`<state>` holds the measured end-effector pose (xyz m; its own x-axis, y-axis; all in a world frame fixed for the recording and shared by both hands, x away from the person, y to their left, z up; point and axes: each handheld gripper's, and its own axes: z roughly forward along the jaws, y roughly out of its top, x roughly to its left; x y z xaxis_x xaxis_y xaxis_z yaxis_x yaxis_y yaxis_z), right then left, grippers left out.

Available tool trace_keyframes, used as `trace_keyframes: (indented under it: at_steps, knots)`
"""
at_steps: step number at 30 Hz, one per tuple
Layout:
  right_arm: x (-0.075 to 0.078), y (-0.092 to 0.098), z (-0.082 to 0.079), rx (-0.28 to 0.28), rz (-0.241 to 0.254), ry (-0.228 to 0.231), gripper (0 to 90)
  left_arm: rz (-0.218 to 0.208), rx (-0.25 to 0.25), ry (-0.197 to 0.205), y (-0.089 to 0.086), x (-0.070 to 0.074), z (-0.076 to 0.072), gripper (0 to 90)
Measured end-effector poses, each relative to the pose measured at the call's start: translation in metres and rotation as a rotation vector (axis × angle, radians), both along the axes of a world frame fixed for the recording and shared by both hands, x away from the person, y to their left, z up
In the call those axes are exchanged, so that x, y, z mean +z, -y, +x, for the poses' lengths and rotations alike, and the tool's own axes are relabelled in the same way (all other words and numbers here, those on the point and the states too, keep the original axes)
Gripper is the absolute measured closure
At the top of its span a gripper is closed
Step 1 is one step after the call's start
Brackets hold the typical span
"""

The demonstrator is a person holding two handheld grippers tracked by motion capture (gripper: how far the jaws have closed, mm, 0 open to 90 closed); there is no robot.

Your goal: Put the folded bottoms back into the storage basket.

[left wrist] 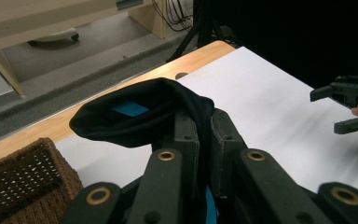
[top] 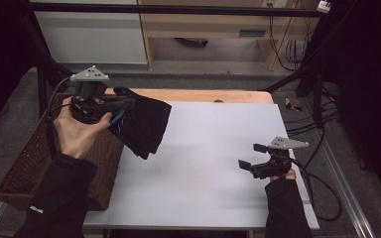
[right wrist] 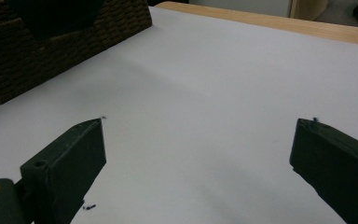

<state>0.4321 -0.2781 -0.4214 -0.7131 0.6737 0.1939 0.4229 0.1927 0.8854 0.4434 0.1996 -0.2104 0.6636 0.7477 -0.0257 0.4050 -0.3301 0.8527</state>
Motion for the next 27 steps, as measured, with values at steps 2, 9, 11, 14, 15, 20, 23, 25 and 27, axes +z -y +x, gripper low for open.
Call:
trace_keyframes:
  at_steps: [2,9,11,14,15,20,23,25,27]
  knots:
    - [0.000,0.000,0.000,0.000,0.001,0.000,3.7,-0.003,0.007,0.003,-0.005,0.004,0.000,83.2]
    - [0.000,0.000,0.000,0.001,0.002,-0.001,3.7,-0.007,0.014,0.006,-0.011,0.010,-0.001,83.2]
    - [0.000,0.000,0.000,0.000,0.003,0.000,3.7,-0.005,0.018,0.004,-0.014,0.012,-0.001,83.2]
    - [0.000,0.000,0.000,0.001,0.001,-0.001,3.7,-0.007,0.023,0.003,-0.019,0.014,-0.001,83.2]
    - [0.000,0.000,0.000,0.001,0.001,-0.001,3.7,-0.007,0.023,0.003,-0.019,0.014,-0.001,83.2]
    - [0.000,0.000,0.000,0.002,0.001,-0.001,3.7,-0.011,0.026,0.009,-0.024,0.020,-0.003,83.3]
    - [0.000,0.000,0.000,0.001,0.000,0.000,3.7,-0.014,0.032,0.009,-0.028,0.023,-0.004,83.2]
    - [0.000,0.000,0.000,0.002,0.001,0.000,3.8,-0.017,0.034,0.011,-0.031,0.027,-0.006,83.2]
    - [0.000,0.000,0.000,0.001,0.000,-0.001,3.7,-0.015,0.038,0.018,-0.034,0.029,-0.007,83.2]
